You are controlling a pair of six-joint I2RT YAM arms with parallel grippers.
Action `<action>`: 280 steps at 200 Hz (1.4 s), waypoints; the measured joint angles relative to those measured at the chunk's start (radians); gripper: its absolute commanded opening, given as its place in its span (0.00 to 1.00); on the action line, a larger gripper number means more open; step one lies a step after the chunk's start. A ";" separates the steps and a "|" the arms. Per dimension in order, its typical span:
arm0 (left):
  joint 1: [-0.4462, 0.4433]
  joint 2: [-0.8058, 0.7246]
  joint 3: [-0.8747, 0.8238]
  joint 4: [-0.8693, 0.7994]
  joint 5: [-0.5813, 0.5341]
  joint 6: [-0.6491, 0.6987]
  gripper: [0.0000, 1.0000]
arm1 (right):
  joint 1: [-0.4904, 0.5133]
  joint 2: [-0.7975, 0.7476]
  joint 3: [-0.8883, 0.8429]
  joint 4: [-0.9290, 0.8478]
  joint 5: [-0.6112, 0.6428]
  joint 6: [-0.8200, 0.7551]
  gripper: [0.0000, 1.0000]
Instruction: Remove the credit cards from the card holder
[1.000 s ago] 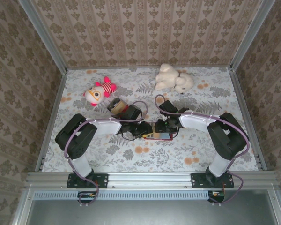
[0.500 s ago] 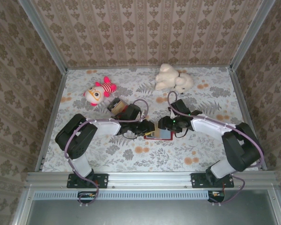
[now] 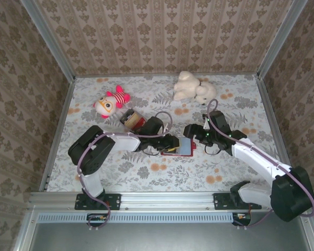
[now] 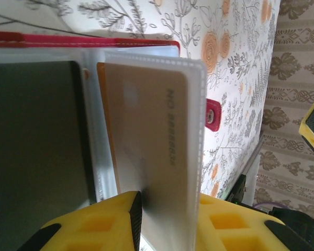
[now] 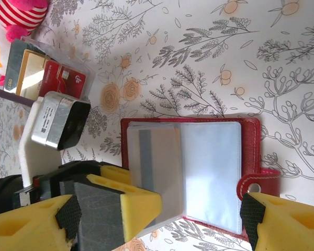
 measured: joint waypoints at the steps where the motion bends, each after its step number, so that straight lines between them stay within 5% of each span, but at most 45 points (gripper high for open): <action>1: -0.001 0.000 0.001 0.000 0.000 -0.001 0.31 | 0.000 -0.001 0.000 0.000 0.001 0.000 0.83; 79: -0.032 0.041 0.072 0.006 -0.001 -0.009 0.41 | -0.001 -0.007 0.000 -0.033 0.018 -0.004 0.83; 189: -0.034 0.043 0.151 0.008 0.004 -0.008 0.40 | -0.008 -0.068 0.000 -0.090 0.111 -0.005 0.82; 280: -0.034 0.029 0.149 -0.145 -0.092 0.031 0.22 | -0.006 0.109 0.036 -0.113 0.079 -0.050 0.31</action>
